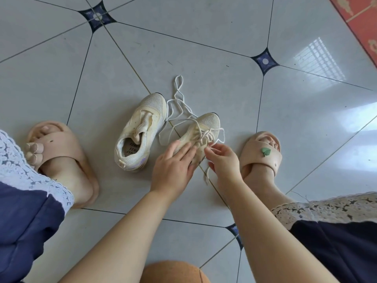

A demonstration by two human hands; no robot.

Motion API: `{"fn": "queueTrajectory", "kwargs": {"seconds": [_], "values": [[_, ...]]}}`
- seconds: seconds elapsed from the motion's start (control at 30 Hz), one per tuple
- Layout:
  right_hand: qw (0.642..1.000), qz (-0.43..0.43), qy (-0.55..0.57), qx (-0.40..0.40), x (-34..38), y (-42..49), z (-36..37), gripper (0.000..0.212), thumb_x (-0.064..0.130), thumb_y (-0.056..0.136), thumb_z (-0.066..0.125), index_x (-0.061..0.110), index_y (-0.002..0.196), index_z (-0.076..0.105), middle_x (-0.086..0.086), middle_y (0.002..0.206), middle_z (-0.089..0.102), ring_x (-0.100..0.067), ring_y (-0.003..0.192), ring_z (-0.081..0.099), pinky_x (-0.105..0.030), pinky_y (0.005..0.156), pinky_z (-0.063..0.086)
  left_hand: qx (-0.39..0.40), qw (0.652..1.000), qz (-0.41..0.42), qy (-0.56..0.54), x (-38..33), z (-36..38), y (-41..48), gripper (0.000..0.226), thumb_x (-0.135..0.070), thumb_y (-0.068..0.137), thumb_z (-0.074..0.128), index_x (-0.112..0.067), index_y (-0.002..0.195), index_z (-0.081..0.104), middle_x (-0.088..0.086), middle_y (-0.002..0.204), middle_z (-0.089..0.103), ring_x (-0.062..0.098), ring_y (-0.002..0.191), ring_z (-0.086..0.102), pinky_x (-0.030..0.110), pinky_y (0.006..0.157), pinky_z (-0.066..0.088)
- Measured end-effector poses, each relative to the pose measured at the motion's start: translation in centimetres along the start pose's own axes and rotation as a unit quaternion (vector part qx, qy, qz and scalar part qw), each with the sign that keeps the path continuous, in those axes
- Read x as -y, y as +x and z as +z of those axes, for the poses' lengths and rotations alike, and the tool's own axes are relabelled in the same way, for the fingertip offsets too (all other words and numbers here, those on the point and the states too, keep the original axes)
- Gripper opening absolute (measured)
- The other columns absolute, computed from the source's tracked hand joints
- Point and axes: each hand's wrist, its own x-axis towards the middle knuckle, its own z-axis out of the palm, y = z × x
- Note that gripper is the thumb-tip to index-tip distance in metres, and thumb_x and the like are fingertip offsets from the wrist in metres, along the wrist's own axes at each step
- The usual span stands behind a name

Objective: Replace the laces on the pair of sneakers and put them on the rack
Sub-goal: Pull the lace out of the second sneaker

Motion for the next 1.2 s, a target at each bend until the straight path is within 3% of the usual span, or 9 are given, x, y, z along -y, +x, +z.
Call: {"fn": "queueTrajectory", "kwargs": {"seconds": [0.17, 0.3, 0.43, 0.57, 0.63, 0.73, 0.9, 1.1, 1.2], "values": [[0.997, -0.032, -0.045, -0.056, 2.3, -0.3, -0.1, 0.019, 0.013, 0.087, 0.056, 0.017, 0.07, 0.061, 0.0, 0.069, 0.066, -0.015, 0.071, 0.066, -0.031, 0.073, 0.053, -0.009, 1.0, -0.004, -0.001, 0.0, -0.1, -0.2, 0.033, -0.021, 0.083, 0.066, -0.011, 0.115, 0.064, 0.006, 0.116, 0.066, 0.032, 0.114, 0.055, 0.042, 0.078, 0.053], [0.979, 0.064, 0.179, -0.076, 7.9, 1.4, -2.4, 0.031, 0.003, 0.093, 0.037, 0.009, 0.063, 0.043, -0.003, 0.043, 0.05, -0.009, 0.035, 0.052, -0.024, 0.05, 0.048, 0.002, 1.0, -0.008, 0.017, -0.1, -0.2, 0.0, 0.04, -0.017, 0.077, 0.071, -0.013, 0.115, 0.064, 0.003, 0.114, 0.066, 0.032, 0.112, 0.056, 0.041, 0.077, 0.054], [0.977, -0.116, 0.064, -0.168, 14.8, 2.7, -7.5, 0.03, 0.006, 0.09, 0.036, 0.018, 0.063, 0.043, 0.005, 0.048, 0.039, -0.003, 0.027, 0.03, -0.011, 0.033, 0.023, 0.013, 1.0, -0.01, 0.019, 0.0, -0.2, -0.1, 0.038, -0.018, 0.077, 0.07, -0.012, 0.115, 0.064, 0.003, 0.116, 0.066, 0.03, 0.114, 0.055, 0.04, 0.078, 0.054], [0.947, -0.193, -0.206, -0.153, 17.9, 3.6, -8.5, 0.025, 0.006, 0.083, 0.048, 0.02, 0.066, 0.06, 0.0, 0.065, 0.056, -0.005, 0.038, 0.045, -0.014, 0.038, 0.033, 0.023, 0.999, -0.02, 0.014, -0.1, -0.2, 0.0, 0.037, -0.019, 0.08, 0.068, -0.011, 0.116, 0.064, 0.005, 0.119, 0.064, 0.03, 0.117, 0.053, 0.043, 0.082, 0.052], [0.879, -0.199, -0.42, -0.104, 15.8, 4.3, -6.8, 0.017, 0.01, 0.084, 0.051, 0.012, 0.084, 0.067, -0.013, 0.086, 0.065, -0.019, 0.072, 0.064, -0.023, 0.059, 0.046, 0.017, 1.0, -0.015, 0.019, -0.2, -0.2, 0.0, 0.037, -0.019, 0.078, 0.069, -0.01, 0.115, 0.064, 0.006, 0.118, 0.065, 0.031, 0.115, 0.054, 0.043, 0.082, 0.053], [0.796, -0.242, -0.55, -0.072, 11.1, 3.8, -3.0, 0.03, 0.025, 0.088, 0.055, 0.02, 0.117, 0.06, -0.01, 0.118, 0.059, -0.03, 0.112, 0.05, -0.036, 0.091, 0.039, 0.006, 1.0, -0.006, 0.027, -0.2, -0.2, 0.1, 0.039, -0.018, 0.075, 0.073, -0.01, 0.113, 0.066, 0.006, 0.116, 0.066, 0.031, 0.112, 0.056, 0.042, 0.079, 0.054], [0.722, -0.372, -0.581, 0.059, 5.7, 2.6, 2.4, 0.021, 0.021, 0.086, 0.056, 0.028, 0.101, 0.068, 0.004, 0.111, 0.061, -0.019, 0.114, 0.042, -0.025, 0.091, 0.02, -0.009, 0.999, 0.004, 0.032, -0.2, -0.2, 0.0, 0.041, -0.015, 0.072, 0.073, -0.009, 0.112, 0.065, 0.005, 0.113, 0.067, 0.03, 0.109, 0.059, 0.04, 0.072, 0.056], [0.565, -0.457, -0.681, 0.092, 5.2, 3.2, 2.8, 0.022, 0.008, 0.087, 0.044, 0.018, 0.09, 0.064, 0.004, 0.095, 0.06, -0.021, 0.105, 0.044, -0.033, 0.097, 0.029, 0.011, 1.0, -0.012, 0.005, -0.3, -0.4, 0.3, 0.039, -0.016, 0.078, 0.066, -0.01, 0.117, 0.063, 0.003, 0.121, 0.063, 0.032, 0.112, 0.056, 0.043, 0.076, 0.054], [0.562, -0.455, -0.686, 0.087, 5.9, 3.3, 2.7, 0.022, 0.007, 0.082, 0.045, 0.018, 0.09, 0.063, 0.003, 0.095, 0.059, -0.022, 0.104, 0.047, -0.031, 0.092, 0.03, 0.007, 1.0, -0.011, 0.013, -0.3, -0.5, 0.3, 0.039, -0.015, 0.074, 0.071, -0.008, 0.112, 0.066, 0.006, 0.116, 0.066, 0.033, 0.108, 0.059, 0.043, 0.073, 0.055]]}}
